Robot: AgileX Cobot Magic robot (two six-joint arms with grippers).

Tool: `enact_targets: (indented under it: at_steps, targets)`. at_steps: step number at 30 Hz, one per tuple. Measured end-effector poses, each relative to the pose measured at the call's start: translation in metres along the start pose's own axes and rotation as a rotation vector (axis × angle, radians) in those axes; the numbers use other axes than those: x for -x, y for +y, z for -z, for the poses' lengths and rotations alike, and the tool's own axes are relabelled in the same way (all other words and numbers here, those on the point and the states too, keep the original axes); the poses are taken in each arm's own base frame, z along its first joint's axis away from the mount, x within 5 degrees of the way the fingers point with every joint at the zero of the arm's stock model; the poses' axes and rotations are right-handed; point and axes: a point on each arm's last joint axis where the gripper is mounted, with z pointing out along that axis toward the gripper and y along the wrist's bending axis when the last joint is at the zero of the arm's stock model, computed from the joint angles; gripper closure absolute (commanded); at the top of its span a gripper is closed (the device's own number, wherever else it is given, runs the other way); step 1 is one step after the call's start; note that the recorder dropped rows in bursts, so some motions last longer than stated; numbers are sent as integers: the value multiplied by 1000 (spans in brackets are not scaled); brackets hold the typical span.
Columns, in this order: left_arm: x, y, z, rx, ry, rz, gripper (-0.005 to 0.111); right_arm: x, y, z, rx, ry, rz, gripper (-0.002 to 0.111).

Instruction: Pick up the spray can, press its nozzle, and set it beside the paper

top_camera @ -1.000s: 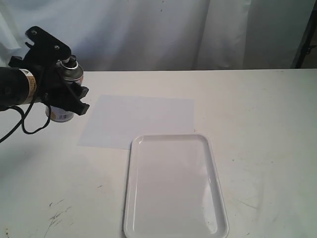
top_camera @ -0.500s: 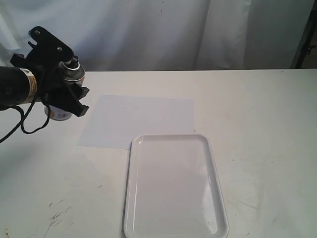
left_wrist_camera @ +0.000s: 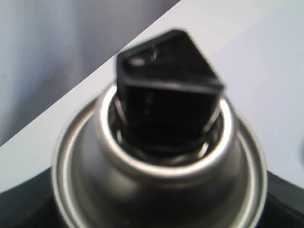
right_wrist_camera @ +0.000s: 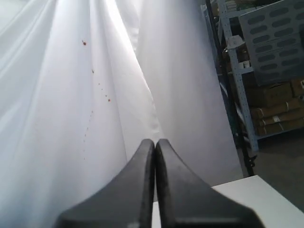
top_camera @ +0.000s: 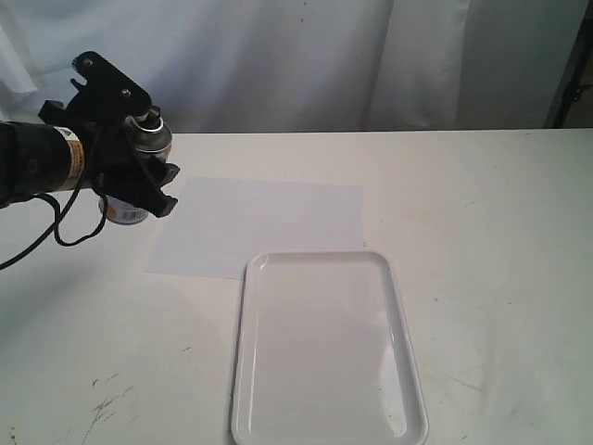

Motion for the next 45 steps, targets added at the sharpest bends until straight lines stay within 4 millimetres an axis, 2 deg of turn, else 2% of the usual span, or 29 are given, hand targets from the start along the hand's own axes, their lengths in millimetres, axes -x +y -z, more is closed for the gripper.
enact_targets:
  at_steps: [3,9,14,17,18,22,30,35,41,45]
  targets:
    - [0,0,0,0,0,0,107,6,2,0,4,-2,-68,108]
    - [1,0,0,1,-2,0,107,43,13,-10,9,64,-109,108]
    - [1,0,0,1,-2,-14,107,64,21,-38,-11,230,-124,108]
    - [1,0,0,1,-2,-35,107,67,27,-58,7,337,-135,108]
    - [1,0,0,1,-2,-41,107,65,32,-73,29,414,-142,108]
    - [1,0,0,1,-2,-44,107,52,46,-98,91,570,-140,108]
    - [1,0,0,1,-2,18,107,-5,85,-135,242,876,-76,108]
    - [1,0,0,1,-2,69,107,-14,92,-147,248,827,-63,108]
    - [-7,-4,-1,-10,22,138,107,-4,92,-157,238,692,-76,108]
    - [-12,-4,-6,8,53,122,107,-3,92,-158,232,680,-93,108]
